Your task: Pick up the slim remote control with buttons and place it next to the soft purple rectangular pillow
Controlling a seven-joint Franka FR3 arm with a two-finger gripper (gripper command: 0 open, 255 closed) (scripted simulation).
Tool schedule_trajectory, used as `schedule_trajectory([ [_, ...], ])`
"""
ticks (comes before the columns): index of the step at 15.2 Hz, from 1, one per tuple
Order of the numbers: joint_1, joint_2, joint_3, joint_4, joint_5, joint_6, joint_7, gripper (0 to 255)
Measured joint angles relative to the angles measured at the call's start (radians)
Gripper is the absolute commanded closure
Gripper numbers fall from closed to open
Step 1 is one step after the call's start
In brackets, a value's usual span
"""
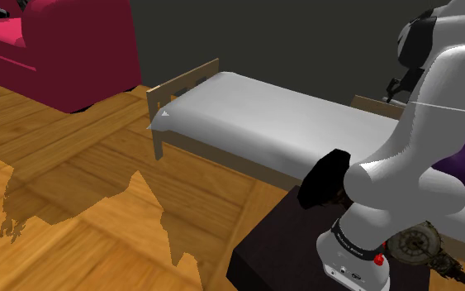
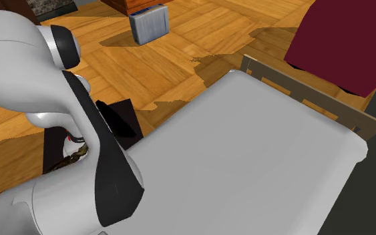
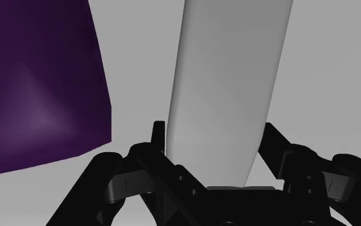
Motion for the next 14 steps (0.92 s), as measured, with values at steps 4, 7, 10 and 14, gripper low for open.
schedule_trajectory([
  [4,0.002,0.011,0.005,-0.042,0.008,0.051,-0.004,255],
  [7,0.001,0.019,0.007,-0.074,0.015,0.089,-0.011,255],
  [10,0.001,0.027,0.010,-0.104,0.022,0.125,-0.017,255],
  [14,0.002,0.039,0.015,-0.143,0.033,0.174,-0.023,255],
])
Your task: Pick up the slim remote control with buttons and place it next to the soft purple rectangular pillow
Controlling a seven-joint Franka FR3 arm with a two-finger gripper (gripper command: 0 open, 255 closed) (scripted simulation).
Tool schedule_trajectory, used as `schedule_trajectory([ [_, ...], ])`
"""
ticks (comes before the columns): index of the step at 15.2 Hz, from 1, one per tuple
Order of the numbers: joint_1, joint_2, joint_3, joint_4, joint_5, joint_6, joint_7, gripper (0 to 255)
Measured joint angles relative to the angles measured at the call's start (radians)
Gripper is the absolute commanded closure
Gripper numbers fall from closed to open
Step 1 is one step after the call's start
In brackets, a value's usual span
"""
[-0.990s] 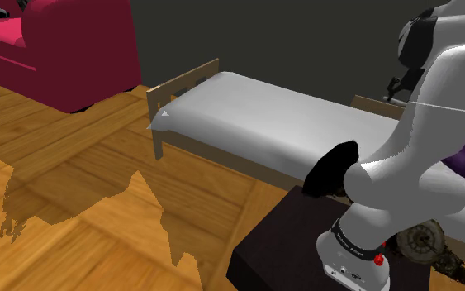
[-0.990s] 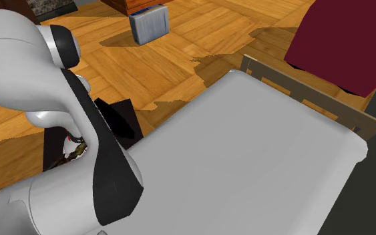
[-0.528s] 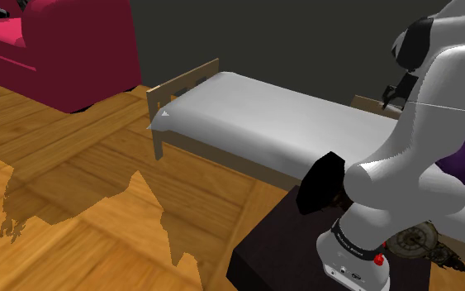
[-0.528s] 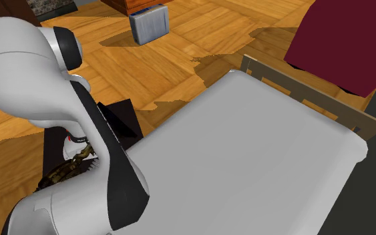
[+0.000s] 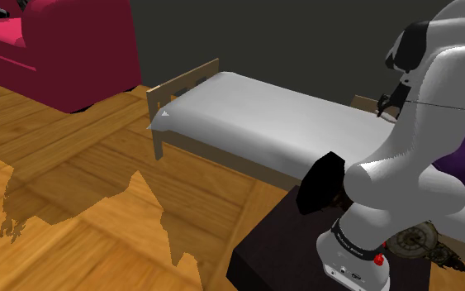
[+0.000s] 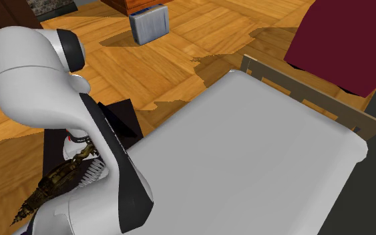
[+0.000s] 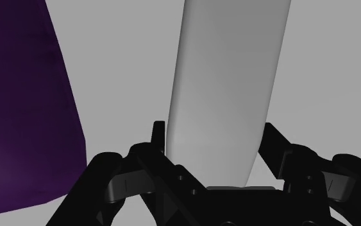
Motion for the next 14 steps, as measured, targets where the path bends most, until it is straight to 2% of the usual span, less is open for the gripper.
schedule_trajectory([
  [14,-0.020,0.081,0.029,-0.081,0.062,0.148,-0.041,255],
])
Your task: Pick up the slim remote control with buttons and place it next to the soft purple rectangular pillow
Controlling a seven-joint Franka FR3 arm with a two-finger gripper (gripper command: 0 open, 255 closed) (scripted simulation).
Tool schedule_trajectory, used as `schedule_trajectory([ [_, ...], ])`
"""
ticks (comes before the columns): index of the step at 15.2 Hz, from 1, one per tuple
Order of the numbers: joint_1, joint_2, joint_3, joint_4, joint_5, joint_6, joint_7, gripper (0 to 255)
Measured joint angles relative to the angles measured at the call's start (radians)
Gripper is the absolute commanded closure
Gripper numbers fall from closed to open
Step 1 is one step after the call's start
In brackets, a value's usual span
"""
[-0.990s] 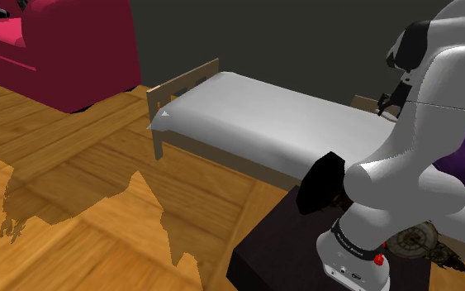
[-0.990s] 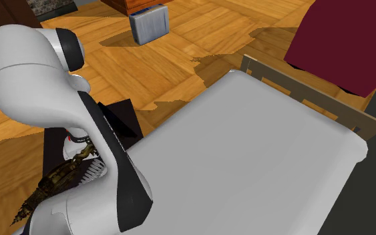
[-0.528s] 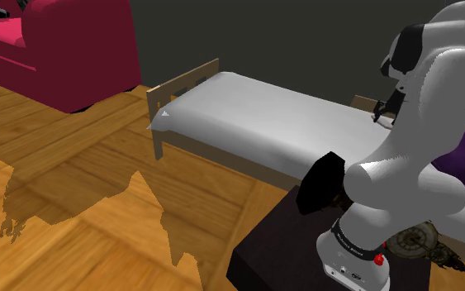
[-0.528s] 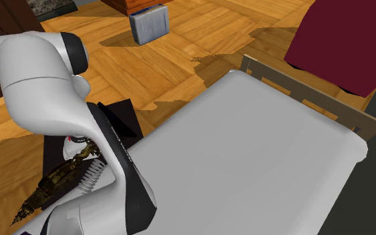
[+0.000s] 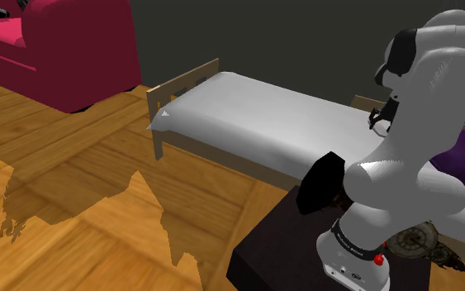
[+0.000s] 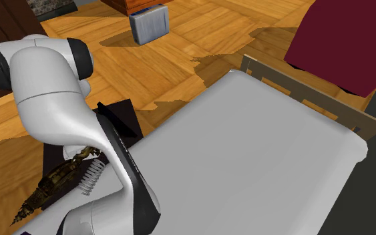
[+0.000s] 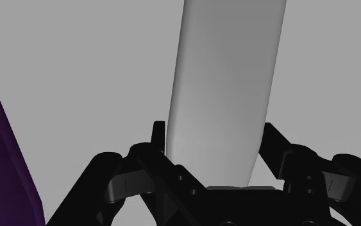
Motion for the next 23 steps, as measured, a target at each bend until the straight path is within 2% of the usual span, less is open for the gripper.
schedule_trajectory([
  [6,0.000,0.002,0.001,-0.005,0.002,0.007,-0.001,255],
  [7,0.000,0.002,0.001,-0.005,0.002,0.007,-0.001,0],
  [13,0.000,0.002,0.001,-0.005,0.002,0.007,-0.001,0],
  [18,0.013,-0.052,-0.020,0.039,-0.038,-0.080,0.023,0],
  [23,0.015,-0.057,-0.022,0.047,-0.043,-0.094,0.027,0],
])
